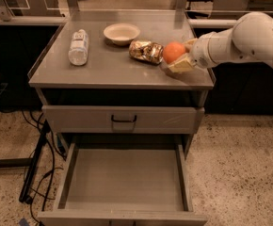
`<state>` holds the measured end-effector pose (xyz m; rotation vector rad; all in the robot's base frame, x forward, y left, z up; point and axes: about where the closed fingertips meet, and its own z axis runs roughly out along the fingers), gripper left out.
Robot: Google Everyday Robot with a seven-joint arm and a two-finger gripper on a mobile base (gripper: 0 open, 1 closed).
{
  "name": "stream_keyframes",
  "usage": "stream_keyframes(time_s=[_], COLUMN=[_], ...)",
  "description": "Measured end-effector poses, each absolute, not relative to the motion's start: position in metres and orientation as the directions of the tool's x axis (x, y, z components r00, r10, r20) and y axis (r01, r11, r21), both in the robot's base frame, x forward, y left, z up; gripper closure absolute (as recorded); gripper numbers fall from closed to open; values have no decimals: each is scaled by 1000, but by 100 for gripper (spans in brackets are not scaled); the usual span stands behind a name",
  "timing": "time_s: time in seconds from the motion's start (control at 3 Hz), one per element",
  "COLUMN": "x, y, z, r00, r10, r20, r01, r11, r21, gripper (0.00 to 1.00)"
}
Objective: Pick orange from middle drawer and place on counter
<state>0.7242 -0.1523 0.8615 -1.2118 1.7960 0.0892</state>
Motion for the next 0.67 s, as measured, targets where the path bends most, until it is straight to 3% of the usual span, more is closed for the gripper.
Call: stream_keyframes(time_s=[0.33,0.67], x=[724,724], y=[-152,-152], z=[861,861], r00=[-75,-75], r10=[-689,-689], r20=[-721,-721], r01=[-757,-757], r11=[509,509], r21=[-409,-409], gripper=[0,0])
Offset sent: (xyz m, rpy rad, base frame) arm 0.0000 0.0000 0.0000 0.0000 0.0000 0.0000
